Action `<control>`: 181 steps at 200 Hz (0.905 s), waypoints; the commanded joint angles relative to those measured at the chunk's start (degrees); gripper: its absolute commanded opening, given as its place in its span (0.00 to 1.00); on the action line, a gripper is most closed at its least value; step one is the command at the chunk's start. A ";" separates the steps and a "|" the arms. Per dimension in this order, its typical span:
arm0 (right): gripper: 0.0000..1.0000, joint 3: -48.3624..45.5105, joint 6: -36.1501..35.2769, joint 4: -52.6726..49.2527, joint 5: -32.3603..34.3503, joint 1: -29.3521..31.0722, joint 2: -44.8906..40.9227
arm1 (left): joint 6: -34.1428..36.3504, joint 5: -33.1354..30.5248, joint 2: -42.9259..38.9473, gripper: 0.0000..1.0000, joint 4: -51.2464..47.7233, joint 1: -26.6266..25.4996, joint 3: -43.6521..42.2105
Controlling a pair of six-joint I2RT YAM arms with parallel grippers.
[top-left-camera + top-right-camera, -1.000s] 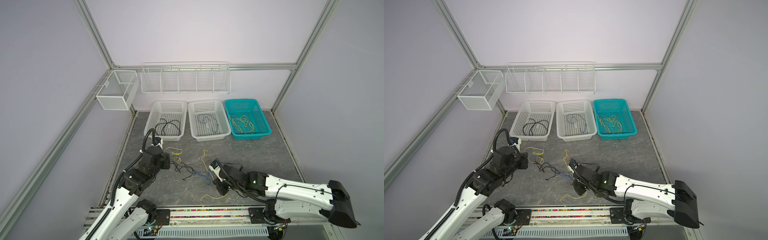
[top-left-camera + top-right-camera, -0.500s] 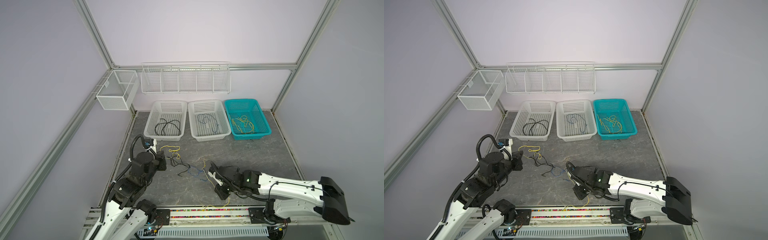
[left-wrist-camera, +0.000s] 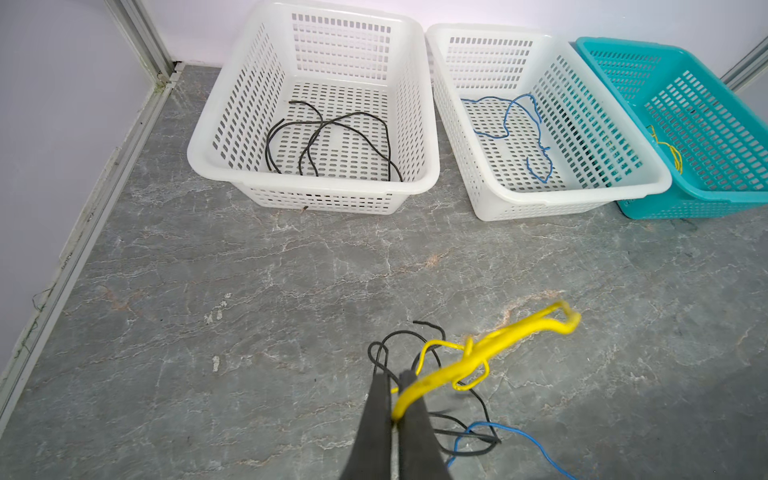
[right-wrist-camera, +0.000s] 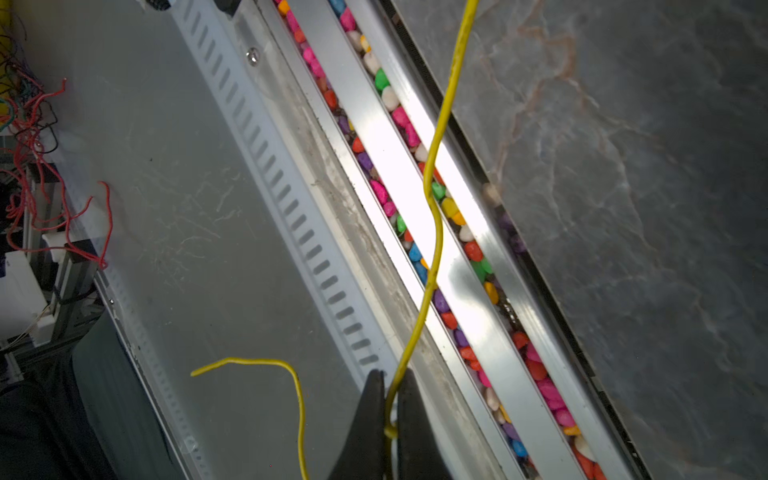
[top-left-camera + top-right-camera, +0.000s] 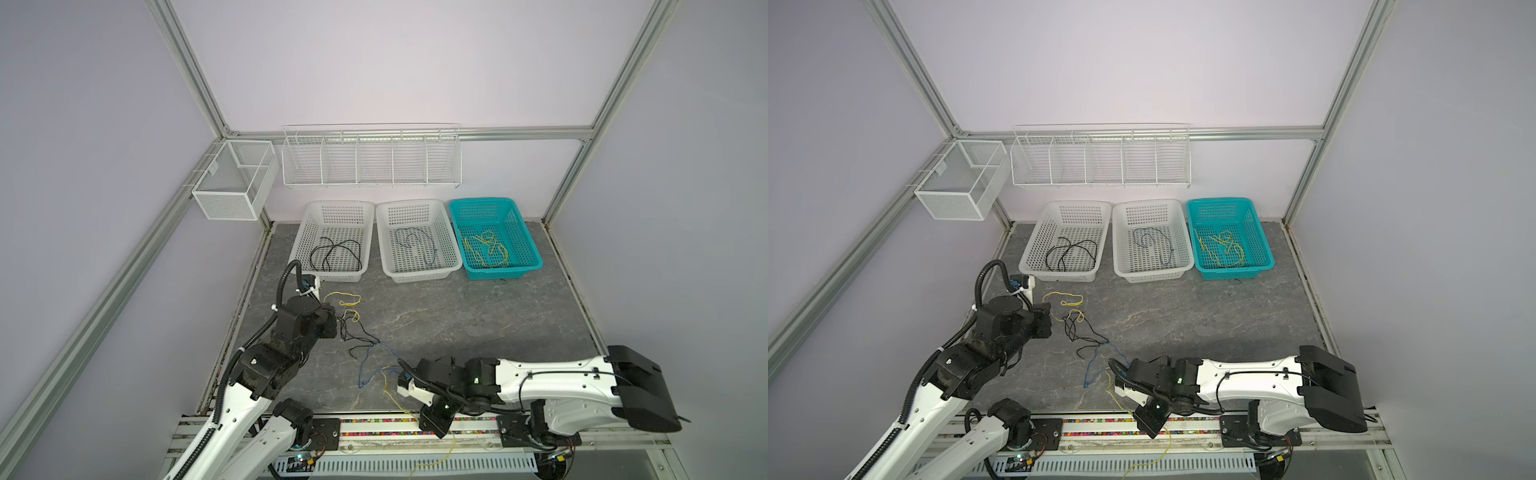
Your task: Untangle the cables
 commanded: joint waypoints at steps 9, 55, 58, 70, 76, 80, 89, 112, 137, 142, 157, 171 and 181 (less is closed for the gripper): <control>0.07 0.44 -0.77 2.39 -4.95 0.54 -3.50 | -0.53 -2.25 0.83 0.00 -1.45 -0.15 2.23; 0.07 -1.90 2.63 9.81 -12.36 0.98 -7.04 | -0.70 -2.13 0.83 0.00 -1.17 0.84 2.07; 0.07 -1.84 2.75 9.91 -12.44 0.94 -7.49 | -0.73 -1.91 0.89 0.00 -1.11 0.86 2.03; 0.07 -1.44 3.44 10.19 -12.79 0.43 -9.61 | -0.50 -1.01 1.25 0.00 -1.04 0.94 2.25; 0.07 -0.94 3.65 9.72 -12.50 -0.09 -10.75 | -0.41 -0.67 1.27 0.00 -0.95 0.91 2.22; 0.07 -0.52 3.86 9.06 -11.69 -0.48 -11.71 | -0.39 -0.41 1.40 0.00 -0.88 0.94 2.16; 0.07 0.23 4.33 7.73 -10.31 -2.09 -13.83 | -0.31 0.20 1.46 0.00 -0.77 0.95 2.15; 0.07 2.27 4.60 3.11 -8.44 -8.53 -19.69 | -0.19 1.37 1.55 0.06 -0.42 0.94 1.96; 0.07 7.67 2.08 -5.93 -3.87 -14.53 -26.14 | 0.03 3.98 3.03 0.21 -0.32 0.95 2.04; 0.07 8.54 1.71 -7.35 -2.94 -15.54 -27.36 | 0.05 4.44 3.36 0.24 -0.33 0.95 2.09; 0.07 11.67 0.09 -11.86 -0.88 -17.84 -29.59 | 0.39 5.56 4.85 0.30 -0.25 0.95 2.18; 0.07 14.49 -0.97 -15.10 0.65 -19.53 -30.78 | 0.48 6.74 5.77 0.42 -0.17 0.95 2.47; 0.07 15.28 -1.06 -15.30 0.47 -20.50 -31.49 | 0.40 8.85 6.01 0.56 -0.07 0.95 2.91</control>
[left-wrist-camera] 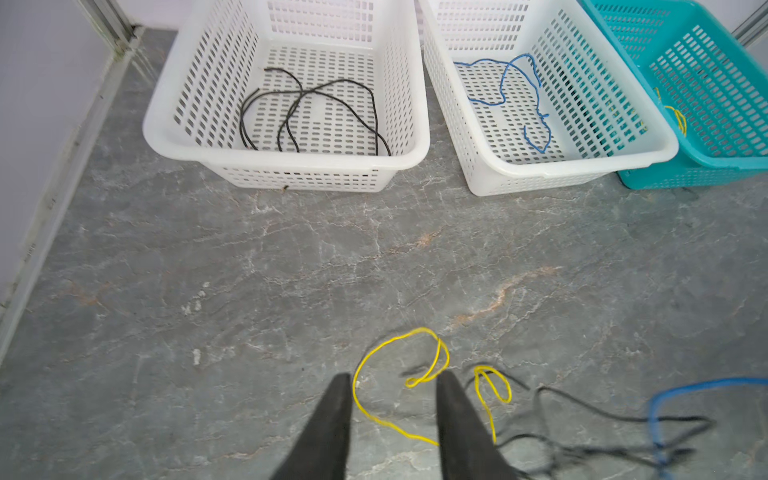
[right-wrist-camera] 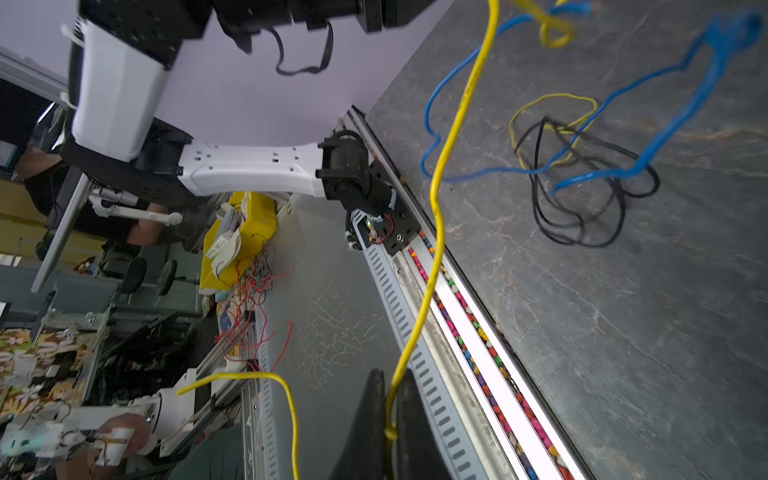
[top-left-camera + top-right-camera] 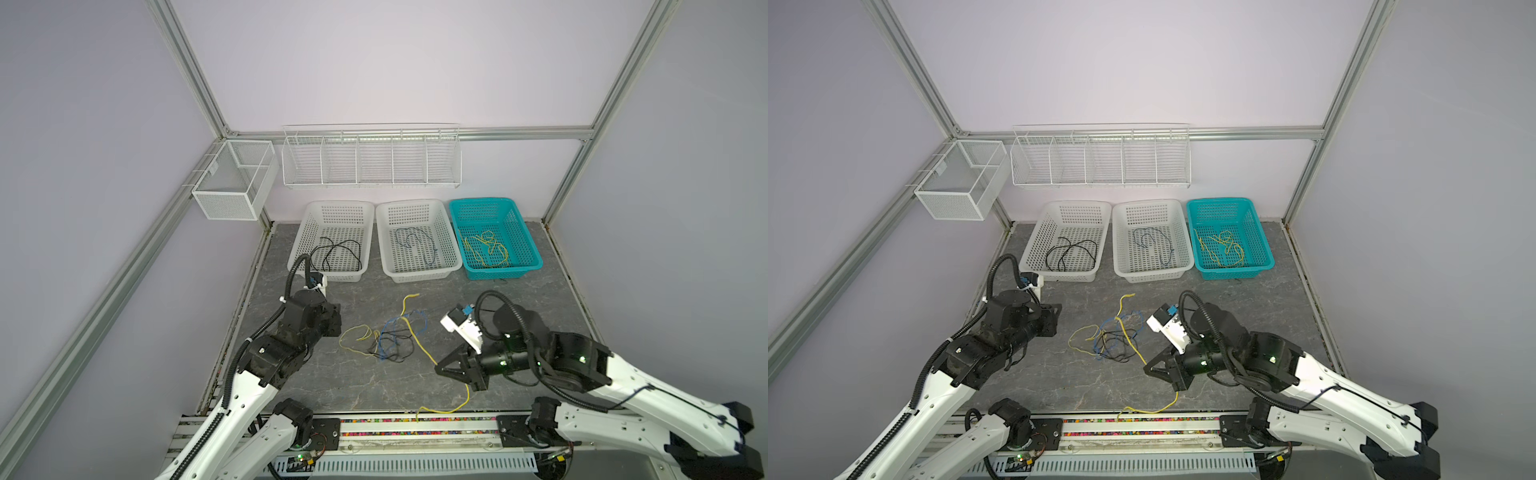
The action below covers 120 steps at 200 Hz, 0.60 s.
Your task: Untangle the cables
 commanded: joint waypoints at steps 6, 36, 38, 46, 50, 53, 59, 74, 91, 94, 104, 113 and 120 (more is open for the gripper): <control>0.07 2.99 -2.80 -7.11 2.52 -2.29 -1.73 | 0.66 6.25 0.76 0.62 0.59 0.27 2.29; 0.06 4.39 -3.82 -8.67 2.61 -3.85 -0.47 | -1.22 16.96 -4.22 0.70 5.99 0.27 0.91; 0.06 4.47 -3.86 -8.73 2.51 -3.96 -0.36 | -1.46 17.89 -4.67 0.71 6.60 0.27 0.68; 0.07 4.86 -4.19 -8.86 2.55 -4.15 0.05 | -2.75 21.35 -6.34 0.72 8.87 0.19 -0.51; 0.07 4.96 -4.34 -8.93 2.54 -4.36 0.17 | -3.20 23.31 -7.21 0.73 10.26 0.18 -1.13; 0.07 5.08 -4.46 -8.95 2.55 -4.44 0.32 | -3.58 24.70 -7.73 0.73 11.27 0.18 -1.63; 0.07 5.36 -4.69 -9.02 2.65 -4.72 0.54 | -4.90 26.66 -8.91 0.74 13.18 0.18 -2.77; 0.07 6.09 -5.59 -9.19 2.87 -5.61 1.11 | -8.61 29.03 -11.19 0.75 17.44 0.18 -5.62; 0.07 7.44 -6.08 -10.25 6.14 -6.79 1.89 | -8.52 26.26 -11.02 0.75 15.42 0.11 -5.15; 0.07 7.74 -6.02 -10.61 7.59 -6.94 2.06 | -7.99 25.41 -10.72 0.75 14.38 0.17 -4.68; 0.07 8.69 -5.98 -11.81 12.93 -7.62 2.67 | -5.59 23.15 -9.20 0.76 10.96 0.18 -2.60; 0.07 9.71 -6.28 -12.85 17.56 -8.27 3.45 | -3.65 20.20 -7.37 0.80 7.64 0.18 -0.47; 0.07 10.46 -6.83 -13.39 20.74 -8.95 4.08 | -2.31 17.63 -5.91 0.83 5.18 0.18 1.22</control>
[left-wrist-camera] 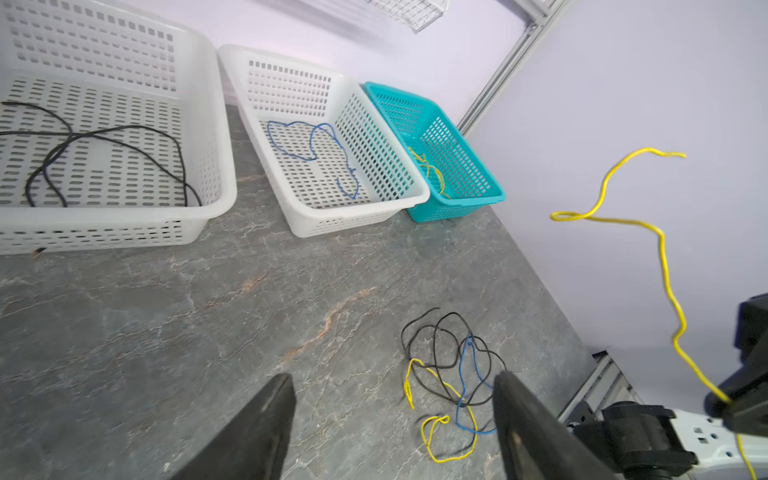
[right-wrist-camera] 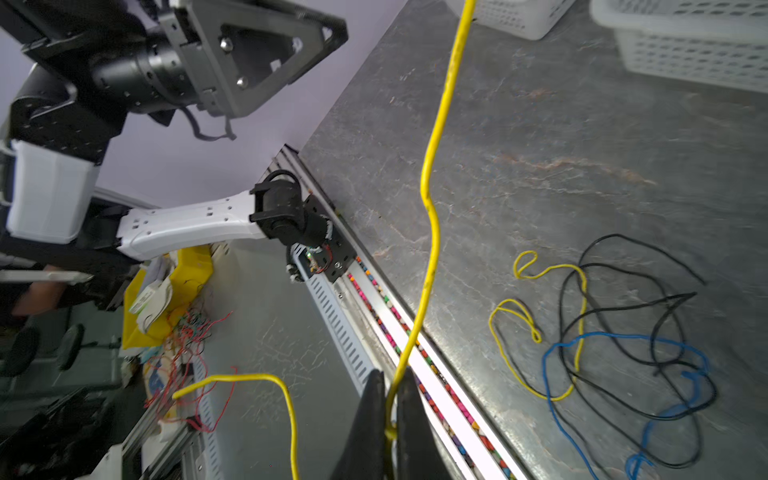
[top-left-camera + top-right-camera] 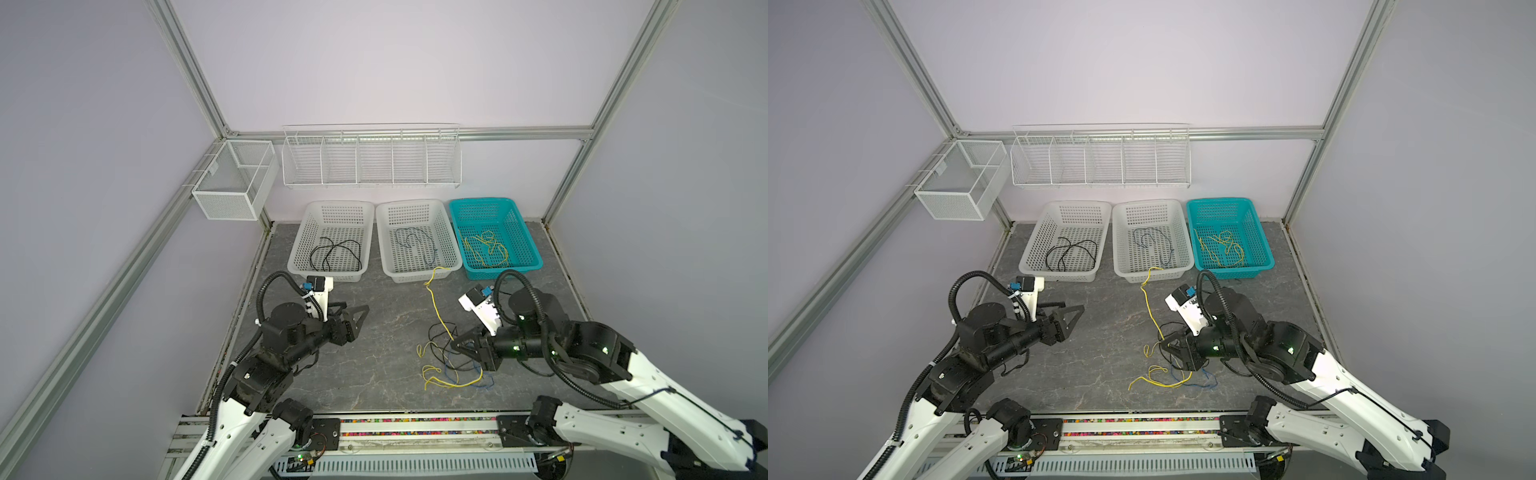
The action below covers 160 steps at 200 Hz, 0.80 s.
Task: Untangle the cables
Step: 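Carry the yellow wire with the right gripper and lower it into the teal basket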
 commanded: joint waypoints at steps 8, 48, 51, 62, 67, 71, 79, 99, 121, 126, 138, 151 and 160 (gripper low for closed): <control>0.07 3.82 -2.72 -3.63 16.24 -2.98 2.39 | 5.28 -7.47 5.71 0.86 -8.65 0.18 6.53; 0.07 9.18 -5.38 -2.75 25.21 -16.32 8.78 | 5.48 -13.74 11.10 0.89 -9.57 0.18 5.71; 0.07 9.75 -5.39 -2.54 25.31 -17.65 9.30 | 5.24 -13.89 11.01 0.90 -9.17 0.18 5.18; 0.06 11.38 -5.68 -1.22 23.97 -22.35 11.66 | 5.21 -15.16 10.50 0.92 -8.25 0.18 3.40; 0.06 12.14 -5.69 -0.62 22.74 -24.91 12.89 | 5.46 -16.00 10.27 0.93 -8.35 0.18 3.04; 0.07 12.81 -5.46 -0.38 21.64 -26.85 14.01 | 5.72 -16.98 10.11 0.94 -8.53 0.18 2.88; 0.07 14.30 -4.76 0.16 20.10 -30.33 16.36 | 5.78 -19.45 9.71 0.96 -8.84 0.18 2.64; 0.07 17.38 -3.59 1.82 19.37 -37.22 22.53 | 5.10 -23.71 8.60 0.99 -8.06 0.18 1.20; 0.07 21.90 -0.65 2.41 15.63 -43.94 29.86 | 4.48 -25.03 8.69 1.00 -8.15 0.18 1.00; 0.07 22.77 -0.35 2.69 15.58 -44.69 31.29 | 4.37 -25.21 8.80 1.00 -8.08 0.18 0.83; 0.07 25.32 0.06 2.71 15.71 -45.98 34.89 | 4.36 -25.45 9.02 1.00 -7.72 0.18 0.44; 0.07 27.90 0.34 2.76 17.28 -46.80 38.43 | 4.37 -25.92 9.05 1.00 -7.53 0.18 0.44; 0.06 29.71 0.80 2.62 17.49 -47.62 40.60 | 4.37 -26.24 9.04 1.00 -7.53 0.18 0.46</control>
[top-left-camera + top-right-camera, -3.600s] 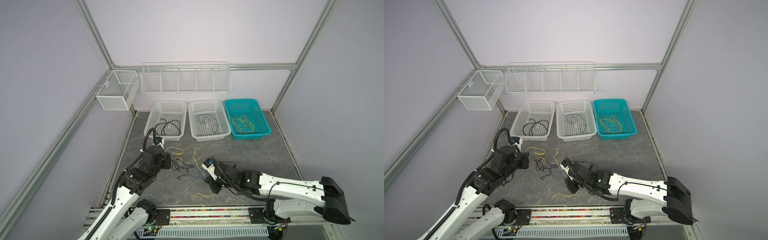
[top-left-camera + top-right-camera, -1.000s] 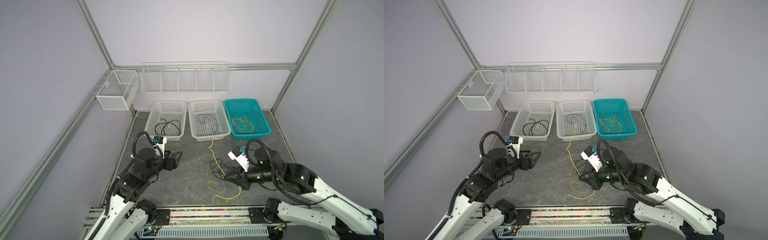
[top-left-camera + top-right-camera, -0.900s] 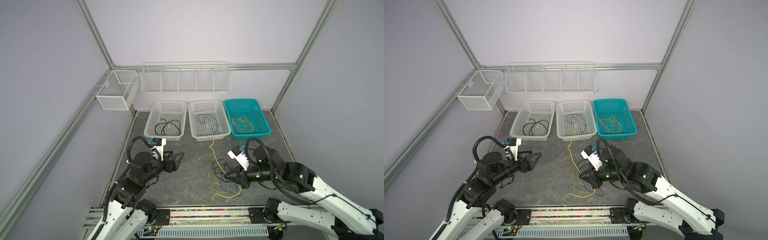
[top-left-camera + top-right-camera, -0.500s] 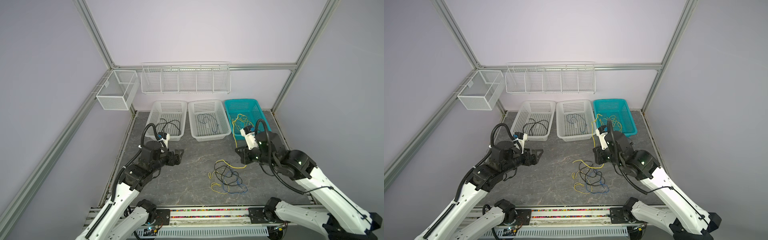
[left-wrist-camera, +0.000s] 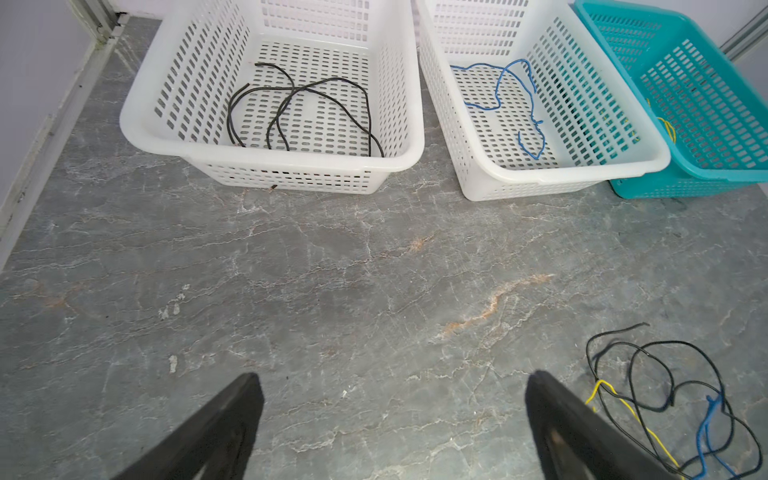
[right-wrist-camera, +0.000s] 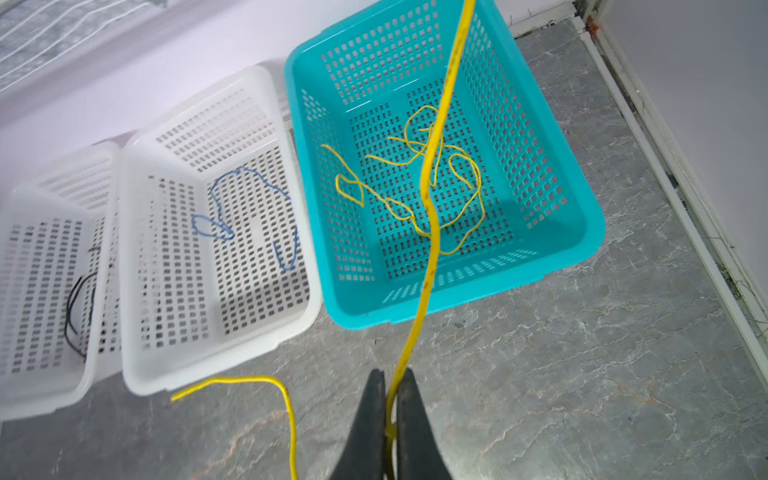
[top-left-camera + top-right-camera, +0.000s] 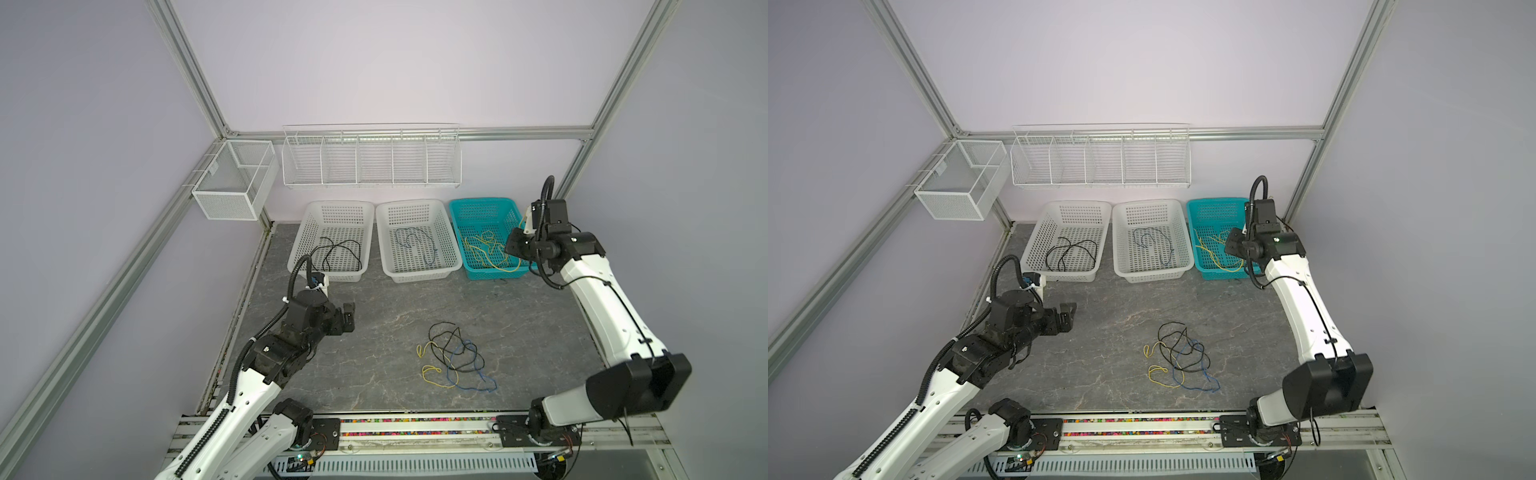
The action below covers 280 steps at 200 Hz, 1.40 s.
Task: Untangle the cables
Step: 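Carry the yellow wire with the right gripper and lower it into the teal basket, then open the right gripper over the teal basket to release the yellow wire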
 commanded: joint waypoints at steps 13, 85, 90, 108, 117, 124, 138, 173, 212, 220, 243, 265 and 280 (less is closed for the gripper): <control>0.07 6.41 2.48 1.48 0.35 -2.28 6.82 | -0.42 -2.75 -0.23 1.00 0.54 0.18 -0.81; 0.06 24.85 -1.59 -6.02 2.04 -3.49 24.29 | -0.10 -2.48 -0.38 1.00 1.08 0.18 -1.25; 0.07 25.19 -1.74 -5.95 2.04 -3.55 24.92 | -0.13 -2.40 -0.28 0.99 1.09 0.18 -1.25; 0.07 26.06 -2.01 -6.53 2.12 -3.55 26.83 | 0.02 -2.40 -0.10 1.00 1.09 0.18 -1.17; 0.07 26.46 -2.31 -6.60 0.87 -3.52 27.78 | 0.02 -2.35 -0.05 1.00 1.09 0.17 -1.20; 0.07 26.80 -2.63 -6.76 0.03 -3.46 28.46 | 0.02 -2.32 -0.16 0.99 1.09 0.18 -1.25; 0.07 26.55 -3.10 -6.71 -0.24 -3.14 29.15 | 0.09 -2.43 -0.21 1.00 1.18 0.18 -1.25; 0.09 25.64 -4.48 -6.41 -1.29 -2.04 30.85 | 0.20 -2.57 -0.40 1.00 1.15 0.18 -1.34; 0.12 27.05 -5.48 -7.84 -0.89 -1.27 32.85 | 0.19 -2.81 -0.57 1.00 1.13 0.18 -1.38; 0.13 28.18 -5.78 -8.48 -1.07 -1.11 33.54 | 0.19 -2.84 -0.73 1.00 1.09 0.18 -1.42; 0.15 30.67 -6.34 -11.41 -0.58 -1.00 34.69 | 0.20 -2.98 -0.71 1.00 1.09 0.18 -1.42; 0.21 32.24 -6.49 -12.48 -0.38 -1.05 35.07 | 0.19 -2.96 -0.67 1.00 1.09 0.18 -1.42; 0.27 33.80 -6.51 -13.76 0.11 -1.09 35.49 | 0.20 -2.92 -0.70 1.00 1.09 0.18 -1.49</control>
